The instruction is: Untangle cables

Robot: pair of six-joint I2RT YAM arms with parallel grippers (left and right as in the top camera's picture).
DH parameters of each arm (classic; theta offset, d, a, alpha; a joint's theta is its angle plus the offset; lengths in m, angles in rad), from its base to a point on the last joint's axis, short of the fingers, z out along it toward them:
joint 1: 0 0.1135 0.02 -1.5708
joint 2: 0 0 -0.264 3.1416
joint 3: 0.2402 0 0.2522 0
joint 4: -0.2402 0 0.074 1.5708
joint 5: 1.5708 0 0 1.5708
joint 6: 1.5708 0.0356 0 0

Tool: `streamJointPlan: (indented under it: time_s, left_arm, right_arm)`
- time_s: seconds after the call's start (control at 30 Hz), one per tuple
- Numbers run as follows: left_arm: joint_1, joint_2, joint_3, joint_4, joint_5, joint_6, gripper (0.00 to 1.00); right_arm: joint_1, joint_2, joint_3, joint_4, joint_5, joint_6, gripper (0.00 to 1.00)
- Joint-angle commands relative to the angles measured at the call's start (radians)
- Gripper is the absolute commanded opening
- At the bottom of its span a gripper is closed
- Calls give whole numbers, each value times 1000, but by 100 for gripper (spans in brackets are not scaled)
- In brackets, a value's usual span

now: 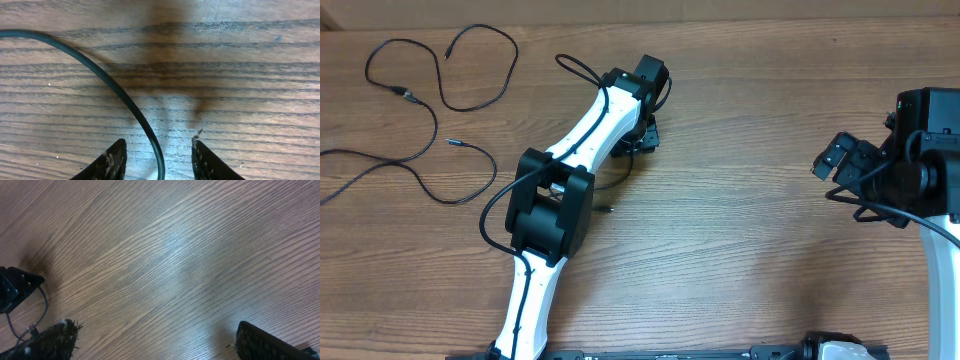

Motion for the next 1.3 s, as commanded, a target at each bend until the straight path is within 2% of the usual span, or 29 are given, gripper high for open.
streamJointPlan:
  time_s: [0.0,0.1,0.3,0.43,0.6,0.9,1.07,1.27]
  left_arm:
    - [3,10,-2,-1,-27,-3,42]
    - [3,32,-2,0,-17,-5,43]
    - [1,73,-2,-2,0,-2,36]
    - [14,72,11,-10,5,-3,4]
    - [39,72,137,-163,43,-3,4]
    - [51,38,640,-533,46,-11,4]
    - [54,-30,875,-590,54,-6,4]
    - [54,-159,979,-590,63,-2,4]
  right_arm:
    - [-3,-3,3,3,12,-4,100]
    - [-3,-3,3,3,12,-4,100]
    - [-3,-3,3,3,12,-4,100]
    - [-3,-3,3,3,12,-4,100]
    - [-3,-3,3,3,12,-4,100]
    - [-3,-3,3,3,12,-4,100]
    - [-3,-3,3,3,12,-4,100]
    - [-3,-3,3,3,12,-4,100]
